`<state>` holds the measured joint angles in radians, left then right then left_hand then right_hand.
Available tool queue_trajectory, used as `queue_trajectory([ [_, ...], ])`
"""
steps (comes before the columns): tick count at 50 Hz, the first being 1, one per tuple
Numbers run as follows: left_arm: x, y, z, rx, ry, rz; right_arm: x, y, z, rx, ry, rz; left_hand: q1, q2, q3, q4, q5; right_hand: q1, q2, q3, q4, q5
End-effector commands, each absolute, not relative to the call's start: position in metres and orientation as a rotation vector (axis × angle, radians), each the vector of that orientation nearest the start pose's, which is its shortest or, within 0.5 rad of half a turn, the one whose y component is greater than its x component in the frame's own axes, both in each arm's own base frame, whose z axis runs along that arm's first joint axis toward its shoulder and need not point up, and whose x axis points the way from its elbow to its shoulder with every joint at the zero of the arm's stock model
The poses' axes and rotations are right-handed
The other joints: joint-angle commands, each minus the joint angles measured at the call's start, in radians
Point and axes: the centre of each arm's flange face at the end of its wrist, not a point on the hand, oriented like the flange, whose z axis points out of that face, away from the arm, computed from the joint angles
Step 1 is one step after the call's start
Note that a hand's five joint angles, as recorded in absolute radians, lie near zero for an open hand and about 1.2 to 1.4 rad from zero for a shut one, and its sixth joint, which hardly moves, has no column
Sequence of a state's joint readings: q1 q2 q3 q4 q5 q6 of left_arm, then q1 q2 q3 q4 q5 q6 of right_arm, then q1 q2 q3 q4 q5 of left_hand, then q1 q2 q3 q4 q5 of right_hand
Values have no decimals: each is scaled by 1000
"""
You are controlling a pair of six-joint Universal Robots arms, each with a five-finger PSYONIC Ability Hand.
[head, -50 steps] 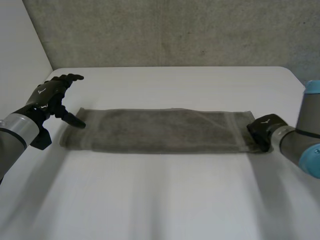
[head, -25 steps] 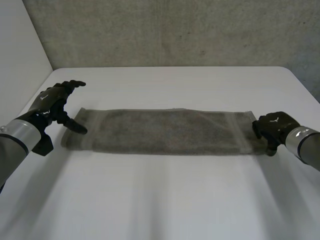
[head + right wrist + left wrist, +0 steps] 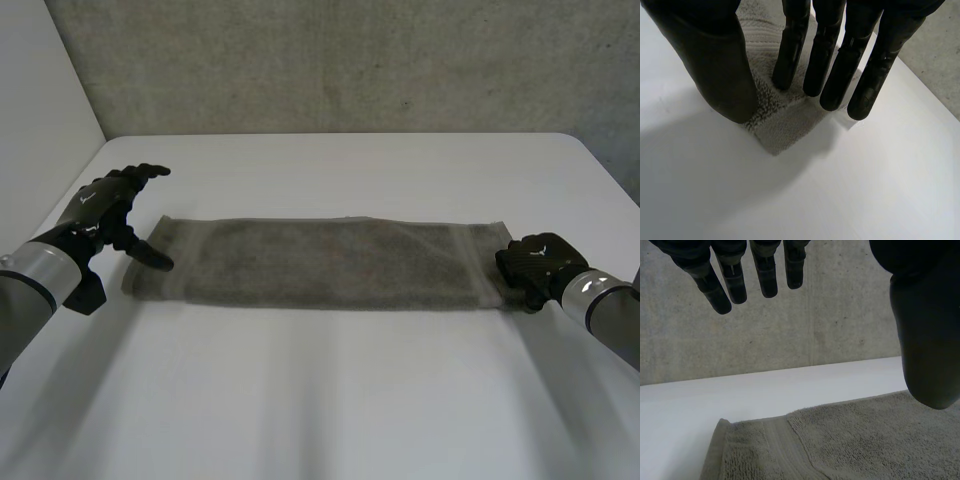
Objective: Fold the towel.
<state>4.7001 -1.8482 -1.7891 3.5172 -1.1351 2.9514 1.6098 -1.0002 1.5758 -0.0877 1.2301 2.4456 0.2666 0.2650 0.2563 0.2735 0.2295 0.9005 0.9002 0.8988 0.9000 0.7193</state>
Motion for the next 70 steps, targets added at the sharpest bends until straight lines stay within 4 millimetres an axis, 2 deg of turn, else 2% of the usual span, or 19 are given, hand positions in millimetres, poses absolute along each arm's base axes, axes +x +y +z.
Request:
queue_trajectory([
  [1, -174, -324, 188, 288, 2728, -2329, 172, -343, 123, -1222, 2430, -1683, -77, -75, -66, -83, -214, 281, 281, 283, 281, 288],
  [16, -174, -323, 187, 291, 2729, -2329, 133, -364, 130, -1109, 2536, -1738, -77, -75, -66, -83, -214, 496, 496, 497, 496, 502],
  [21, -173, -324, 188, 282, 2728, -2329, 94, -389, 155, -1048, 2625, -1876, -77, -75, -66, -83, -214, 496, 496, 497, 496, 502],
  [27, -172, -324, 188, 281, 2723, -2332, 88, -400, 185, -1055, 2669, -1979, -77, -75, -66, -83, -214, 496, 496, 497, 496, 502],
  [29, -172, -324, 191, 284, 2714, -2342, 140, -393, 200, -1129, 2537, -2013, -77, -75, -66, -83, -214, 496, 496, 497, 496, 502],
  [30, -172, -324, 191, 284, 2714, -2342, 140, -392, 201, -1129, 2536, -2013, -77, -75, -66, -83, -214, 496, 496, 497, 496, 502],
  [31, -173, -325, 192, 284, 2709, -2348, 180, -382, 209, -1177, 2417, -2031, -77, -75, -66, -83, -214, 496, 496, 497, 496, 502],
  [32, -173, -325, 192, 284, 2709, -2348, 180, -382, 209, -1177, 2416, -2031, -77, -75, -66, -83, -214, 496, 496, 497, 496, 502],
  [34, -175, -326, 195, 293, 2699, -2363, 252, -353, 218, -1219, 2212, -2029, -77, -75, -66, -83, -214, 496, 496, 497, 496, 502],
  [35, -175, -326, 195, 293, 2699, -2363, 253, -353, 218, -1219, 2211, -2029, -77, -75, -66, -83, -214, 496, 496, 497, 496, 502],
  [37, -177, -327, 197, 301, 2692, -2376, 317, -317, 219, -1276, 2041, -2005, -80, -78, -69, -86, -217, 496, 496, 497, 496, 502],
  [40, -177, -328, 199, 306, 2685, -2384, 351, -293, 220, -1320, 1939, -1990, -77, -75, -66, -83, -214, 496, 496, 497, 496, 502],
  [42, -178, -329, 202, 308, 2672, -2398, 405, -247, 209, -1400, 1788, -1939, -77, -75, -66, -83, -214, 496, 496, 497, 496, 502],
  [45, -179, -330, 203, 313, 2665, -2406, 438, -211, 191, -1476, 1680, -1867, -77, -75, -66, -83, -214, 496, 496, 497, 496, 502],
  [51, -182, -330, 203, 326, 2670, -2408, 465, -178, 166, -1546, 1599, -1798, -80, -78, -69, -86, -217, 491, 491, 493, 491, 498],
  [53, -184, -329, 201, 334, 2682, -2399, 472, -173, 161, -1566, 1582, -1794, -77, -75, -66, -83, -214, -563, -562, -561, -562, -556],
  [55, -184, -328, 200, 333, 2686, -2395, 471, -174, 161, -1565, 1592, -1794, -77, -75, -66, -83, -214, -726, -726, -724, -725, -719],
  [62, -185, -327, 198, 339, 2695, -2388, 457, -181, 177, -1549, 1649, -1772, -77, -75, -66, -83, -214, -726, -726, -724, -725, -719],
  [70, -192, -322, 198, 375, 2709, -2390, 391, -228, 203, -1488, 1884, -1778, -77, -75, -66, -83, -214, -726, -726, -724, -725, -719],
])
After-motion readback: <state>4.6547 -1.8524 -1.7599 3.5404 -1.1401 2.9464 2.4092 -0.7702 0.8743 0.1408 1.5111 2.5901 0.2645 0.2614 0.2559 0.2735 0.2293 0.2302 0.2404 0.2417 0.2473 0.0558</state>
